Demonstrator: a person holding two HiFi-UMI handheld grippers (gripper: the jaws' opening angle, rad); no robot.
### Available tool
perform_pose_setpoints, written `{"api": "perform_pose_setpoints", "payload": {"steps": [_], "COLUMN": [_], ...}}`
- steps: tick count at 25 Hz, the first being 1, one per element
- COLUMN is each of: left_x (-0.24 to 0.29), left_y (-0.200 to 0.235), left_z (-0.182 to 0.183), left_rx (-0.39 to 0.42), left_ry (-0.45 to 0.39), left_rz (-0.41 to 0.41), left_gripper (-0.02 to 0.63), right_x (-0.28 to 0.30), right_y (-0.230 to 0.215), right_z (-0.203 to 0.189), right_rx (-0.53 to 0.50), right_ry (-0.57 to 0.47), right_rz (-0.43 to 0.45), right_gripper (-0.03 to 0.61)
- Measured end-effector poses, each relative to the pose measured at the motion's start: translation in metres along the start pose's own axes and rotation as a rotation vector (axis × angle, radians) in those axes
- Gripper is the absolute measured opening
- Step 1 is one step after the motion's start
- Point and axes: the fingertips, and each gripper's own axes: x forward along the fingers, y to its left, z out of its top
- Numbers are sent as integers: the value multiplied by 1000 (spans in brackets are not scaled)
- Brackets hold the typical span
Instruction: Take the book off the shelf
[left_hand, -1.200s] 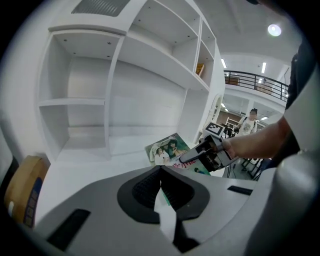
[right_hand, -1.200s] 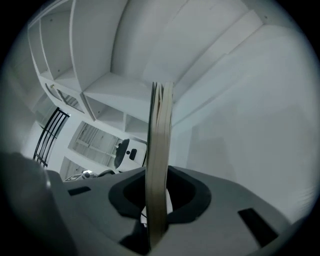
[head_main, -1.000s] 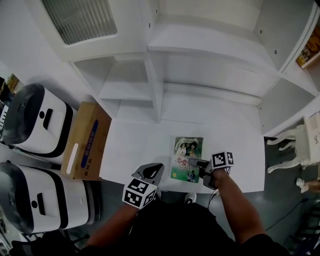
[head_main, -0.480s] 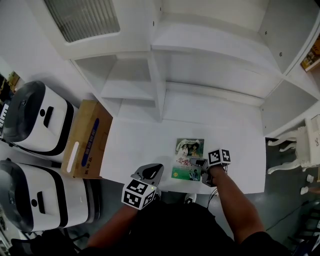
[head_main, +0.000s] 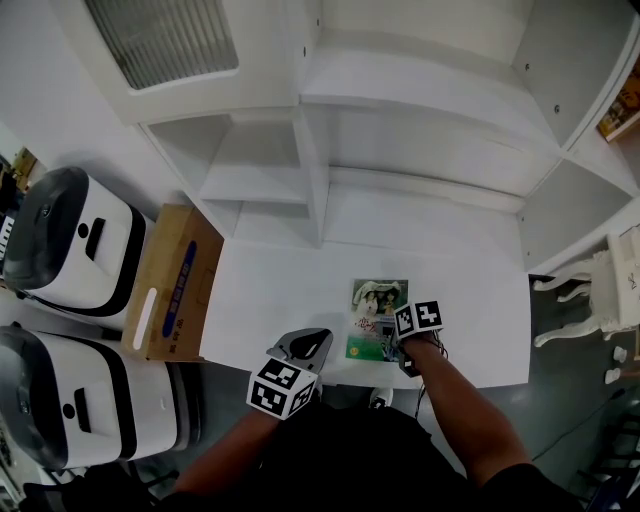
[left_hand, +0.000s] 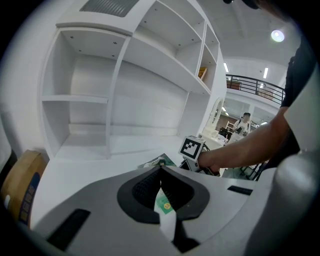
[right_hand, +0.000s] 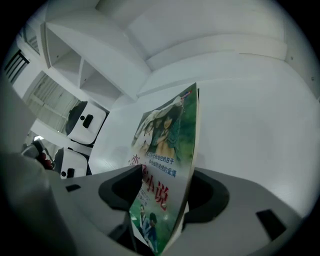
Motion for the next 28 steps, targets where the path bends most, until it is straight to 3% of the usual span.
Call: {"api": "perform_pose_setpoints", "payload": {"steps": [8, 13, 17, 21, 25, 28], "left_x": [-4, -8, -7, -5, -2, -4], "left_y": [-3, 0, -1, -7, -11, -15], "left_z": [3, 0, 1, 6, 14, 25], "left_rx": [7, 10, 13, 23, 16, 7], "left_ry": [-8, -4, -10, -21, -41, -69], "left_rz": [-9, 4, -1, -12, -22, -31], "left_gripper": [11, 11, 11, 11, 11, 11], "right_x": [-1, -12, -23, -45, -85, -128], "right_y": [-5, -16, -13, -2, 17, 39], "right_z": [0, 5, 12, 24, 39, 46], "right_rx": [46, -101, -143, -113, -43, -46], "right_ry": [13, -11, -59, -202, -406, -558], "right_rz": [-97, -249, -265, -192, -22, 123], "right_gripper": [304, 321, 321, 321, 319, 316]}}
